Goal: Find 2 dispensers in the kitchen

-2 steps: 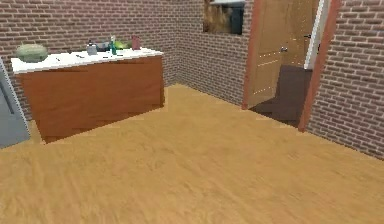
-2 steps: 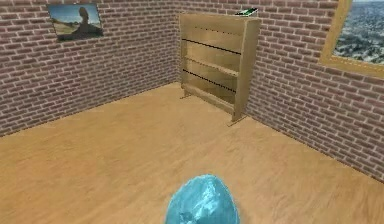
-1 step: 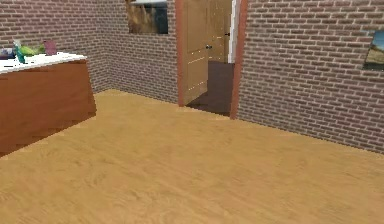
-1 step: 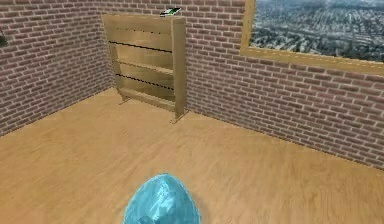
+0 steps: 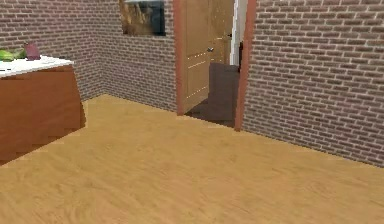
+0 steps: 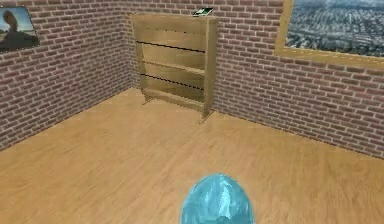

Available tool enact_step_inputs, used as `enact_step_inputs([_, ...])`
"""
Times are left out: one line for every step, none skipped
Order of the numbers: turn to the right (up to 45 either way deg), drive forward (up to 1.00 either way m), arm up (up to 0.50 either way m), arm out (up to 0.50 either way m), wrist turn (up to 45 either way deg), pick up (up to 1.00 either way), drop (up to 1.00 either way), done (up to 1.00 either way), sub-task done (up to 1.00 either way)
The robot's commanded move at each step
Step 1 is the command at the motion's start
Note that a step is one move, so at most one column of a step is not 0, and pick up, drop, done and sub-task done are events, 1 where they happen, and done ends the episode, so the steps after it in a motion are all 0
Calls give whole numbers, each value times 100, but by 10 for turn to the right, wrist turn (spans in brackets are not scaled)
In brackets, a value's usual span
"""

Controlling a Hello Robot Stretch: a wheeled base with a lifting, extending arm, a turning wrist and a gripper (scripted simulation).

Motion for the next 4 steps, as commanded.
enact_step_inputs([-450,0,0,0,0,0,0,0,0])
enact_step_inputs([-60,0,0,0,0,0,0,0,0])
enact_step_inputs([0,100,0,0,0,0,0,0,0])
enact_step_inputs([-30,0,0,0,0,0,0,0,0])
